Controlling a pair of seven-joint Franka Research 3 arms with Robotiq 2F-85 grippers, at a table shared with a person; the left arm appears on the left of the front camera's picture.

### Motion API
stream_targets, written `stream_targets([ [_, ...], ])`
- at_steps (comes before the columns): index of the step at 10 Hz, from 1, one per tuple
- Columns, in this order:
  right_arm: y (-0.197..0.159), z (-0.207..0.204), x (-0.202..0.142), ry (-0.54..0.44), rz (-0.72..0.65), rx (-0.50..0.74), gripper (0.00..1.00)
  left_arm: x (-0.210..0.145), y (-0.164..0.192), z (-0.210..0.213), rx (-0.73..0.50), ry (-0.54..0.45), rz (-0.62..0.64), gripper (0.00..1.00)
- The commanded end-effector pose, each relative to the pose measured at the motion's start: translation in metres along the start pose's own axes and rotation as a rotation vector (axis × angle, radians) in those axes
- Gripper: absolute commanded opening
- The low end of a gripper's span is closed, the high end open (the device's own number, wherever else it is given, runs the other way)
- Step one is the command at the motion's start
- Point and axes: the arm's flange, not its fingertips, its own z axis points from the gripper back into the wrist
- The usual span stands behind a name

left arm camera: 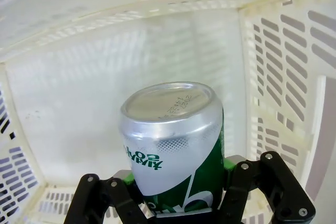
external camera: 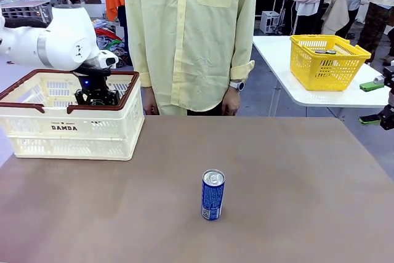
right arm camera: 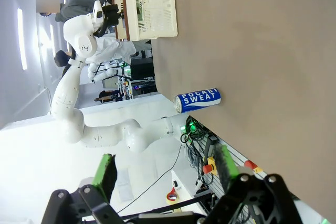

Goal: Place the drinks into the Shopping basket.
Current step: Pick up one drink and place it into the Shopping basket.

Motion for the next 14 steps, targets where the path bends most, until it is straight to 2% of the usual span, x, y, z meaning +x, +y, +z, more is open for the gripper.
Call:
stream_targets([
  [1,0.002,0.002,-0.001,0.012,0.007,-0.009,1.0,0.008,0.004,0.005,-0.031,0.011,-0.014,0.22],
  [2,0.002,0.002,-0.001,0.012,0.007,-0.009,1.0,0.008,0.005,0.004,-0.04,0.011,-0.014,0.64],
  [3,0.002,0.002,-0.001,0.012,0.007,-0.009,1.0,0.009,0.005,0.003,-0.046,0.015,-0.011,1.0],
  [9,0.002,0.002,-0.001,0.012,0.007,-0.009,1.0,0.01,0.017,0.013,-0.062,-0.02,0.009,1.0],
  [11,0.002,0.002,-0.001,0.012,0.007,-0.009,1.0,0.016,0.033,0.039,-0.117,-0.065,-0.003,1.0],
  [13,0.002,0.002,-0.001,0.012,0.007,-0.009,1.0,0.023,0.06,0.086,-0.293,-0.075,-0.123,1.0],
  [14,0.002,0.002,-0.001,0.012,0.007,-0.009,1.0,0.02,0.08,0.117,-0.369,-0.085,-0.119,1.0],
])
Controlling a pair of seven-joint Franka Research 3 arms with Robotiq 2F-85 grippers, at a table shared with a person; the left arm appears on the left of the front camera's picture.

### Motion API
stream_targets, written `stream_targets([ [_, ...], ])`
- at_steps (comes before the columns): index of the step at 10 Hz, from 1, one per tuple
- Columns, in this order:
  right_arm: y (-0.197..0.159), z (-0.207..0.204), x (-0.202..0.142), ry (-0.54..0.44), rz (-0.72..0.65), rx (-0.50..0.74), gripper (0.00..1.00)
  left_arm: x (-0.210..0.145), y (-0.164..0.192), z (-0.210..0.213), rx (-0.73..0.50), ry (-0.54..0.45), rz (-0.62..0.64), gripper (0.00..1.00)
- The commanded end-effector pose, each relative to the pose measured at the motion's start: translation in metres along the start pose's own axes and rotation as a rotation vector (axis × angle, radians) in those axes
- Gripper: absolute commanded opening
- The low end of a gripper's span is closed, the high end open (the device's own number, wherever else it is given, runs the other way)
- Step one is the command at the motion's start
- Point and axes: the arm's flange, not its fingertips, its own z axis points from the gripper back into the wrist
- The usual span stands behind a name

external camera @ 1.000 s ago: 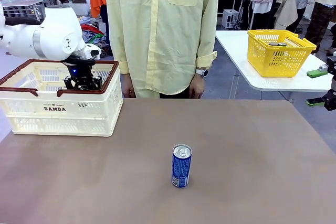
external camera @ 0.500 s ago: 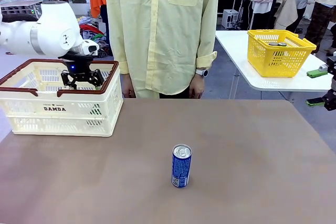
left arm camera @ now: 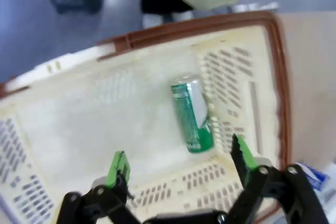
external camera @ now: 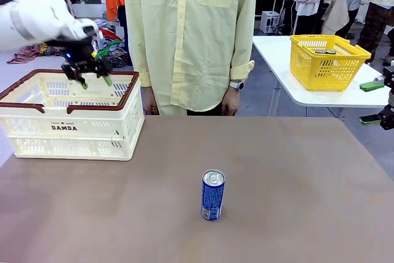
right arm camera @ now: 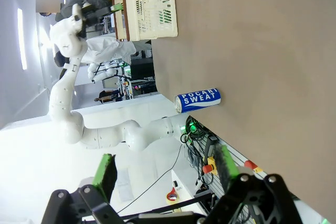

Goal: Place the drinks into the Shopping basket.
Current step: Pick up one drink and place it into the Shopping basket.

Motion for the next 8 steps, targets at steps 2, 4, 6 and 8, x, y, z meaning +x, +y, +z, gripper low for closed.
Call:
stream_targets([
  [2,0.002,0.002,-0.001,0.012,0.007,-0.009,1.0,-0.03,0.043,0.089,-0.226,0.032,-0.062,1.0],
  [4,0.002,0.002,-0.001,0.012,0.007,-0.009,1.0,-0.072,0.112,0.153,-0.446,-0.045,-0.016,1.0],
  [6,0.002,0.002,-0.001,0.012,0.007,-0.009,1.0,-0.124,0.192,0.166,-0.743,-0.117,-0.017,1.0],
  [8,0.002,0.002,-0.001,0.012,0.007,-0.009,1.0,-0.174,0.248,0.135,-0.982,-0.217,-0.099,1.0],
])
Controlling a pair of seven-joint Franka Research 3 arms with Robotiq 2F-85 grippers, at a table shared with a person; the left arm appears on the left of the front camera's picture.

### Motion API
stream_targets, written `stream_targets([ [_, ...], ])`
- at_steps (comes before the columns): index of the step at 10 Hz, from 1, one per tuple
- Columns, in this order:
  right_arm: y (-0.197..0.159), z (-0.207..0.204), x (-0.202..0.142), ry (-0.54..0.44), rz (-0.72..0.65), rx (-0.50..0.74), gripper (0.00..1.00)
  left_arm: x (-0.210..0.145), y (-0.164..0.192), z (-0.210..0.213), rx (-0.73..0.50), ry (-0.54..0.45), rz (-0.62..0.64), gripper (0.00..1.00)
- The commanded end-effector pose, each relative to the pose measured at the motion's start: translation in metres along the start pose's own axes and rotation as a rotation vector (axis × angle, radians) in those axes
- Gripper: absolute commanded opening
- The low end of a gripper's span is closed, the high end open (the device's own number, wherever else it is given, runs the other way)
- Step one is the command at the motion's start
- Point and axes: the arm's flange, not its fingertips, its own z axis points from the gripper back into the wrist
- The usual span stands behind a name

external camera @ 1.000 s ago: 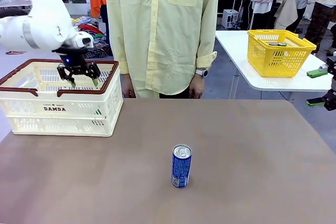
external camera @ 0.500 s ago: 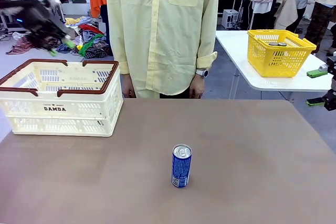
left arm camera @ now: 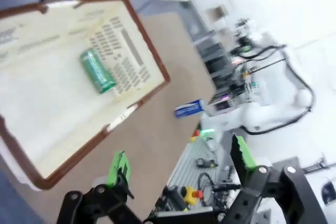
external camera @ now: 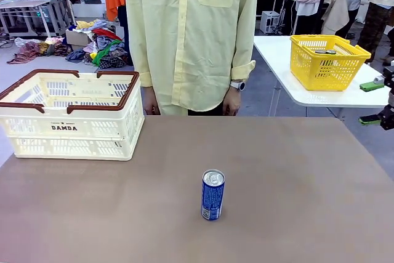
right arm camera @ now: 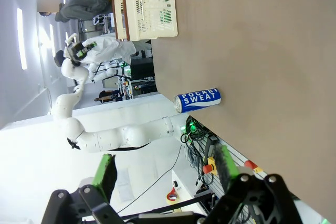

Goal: Place the drinks into the Shopping basket.
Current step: Pick up one drink and place it into the Shopping basket.

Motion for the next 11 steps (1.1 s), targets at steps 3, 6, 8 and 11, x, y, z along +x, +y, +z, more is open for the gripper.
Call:
stream_targets([
  [3,0.002,0.002,-0.001,0.012,0.008,-0.01,1.0,-0.024,0.035,0.005,-0.103,-0.043,-0.014,1.0],
  [6,0.002,0.002,-0.001,0.012,0.008,-0.01,1.0,-0.024,0.035,0.005,-0.103,-0.043,-0.014,1.0],
  [8,0.002,0.002,-0.001,0.012,0.008,-0.01,1.0,-0.024,0.035,0.005,-0.103,-0.043,-0.014,1.0],
  [11,0.002,0.002,-0.001,0.012,0.008,-0.01,1.0,-0.024,0.035,0.005,-0.103,-0.043,-0.014,1.0],
])
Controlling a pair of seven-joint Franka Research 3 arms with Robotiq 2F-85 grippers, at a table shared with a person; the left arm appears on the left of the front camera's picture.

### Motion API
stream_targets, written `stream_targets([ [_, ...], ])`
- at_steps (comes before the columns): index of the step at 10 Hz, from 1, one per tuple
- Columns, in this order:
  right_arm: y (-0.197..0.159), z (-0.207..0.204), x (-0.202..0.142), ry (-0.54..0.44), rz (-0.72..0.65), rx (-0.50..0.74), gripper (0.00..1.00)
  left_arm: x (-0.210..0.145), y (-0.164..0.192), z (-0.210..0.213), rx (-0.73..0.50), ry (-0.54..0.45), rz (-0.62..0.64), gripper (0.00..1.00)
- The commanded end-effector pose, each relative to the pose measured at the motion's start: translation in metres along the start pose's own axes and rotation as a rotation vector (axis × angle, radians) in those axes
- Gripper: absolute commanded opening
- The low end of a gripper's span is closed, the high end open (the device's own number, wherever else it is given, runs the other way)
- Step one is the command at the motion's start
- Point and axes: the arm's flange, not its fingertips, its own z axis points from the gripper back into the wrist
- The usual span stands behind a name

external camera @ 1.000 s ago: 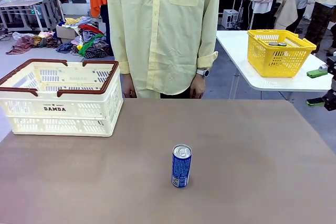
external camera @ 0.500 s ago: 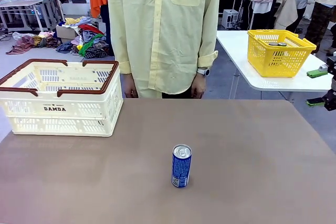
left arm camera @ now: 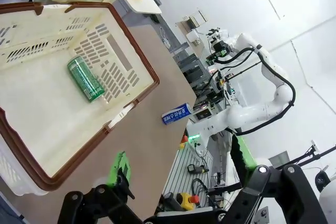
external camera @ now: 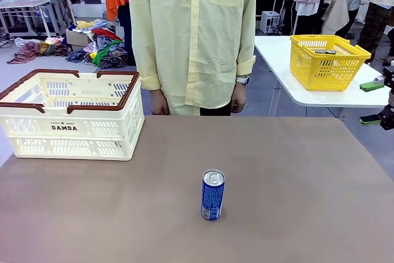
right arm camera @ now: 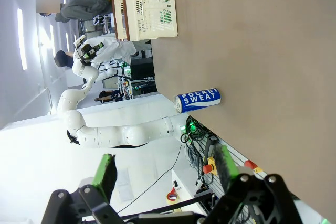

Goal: Place the drinks into the Shopping basket.
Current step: Pick up one drink and place it into the Shopping basket.

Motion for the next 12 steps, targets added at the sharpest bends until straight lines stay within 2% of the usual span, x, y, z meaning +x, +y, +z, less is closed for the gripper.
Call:
stream_targets([
  [1,0.002,0.002,-0.001,0.012,0.008,-0.009,1.0,-0.001,-0.001,-0.002,0.01,0.008,0.006,1.0],
  [10,0.002,0.002,-0.001,0.012,0.008,-0.009,1.0,0.0,0.001,0.0,-0.001,0.0,0.002,1.0],
  [11,0.002,0.002,-0.001,0.012,0.008,-0.009,1.0,0.0,-0.04,-0.018,-0.155,0.121,-0.173,1.0],
  [12,0.002,0.002,-0.001,0.012,0.008,-0.009,1.0,0.003,-0.077,-0.039,-0.06,0.132,-0.205,1.0],
])
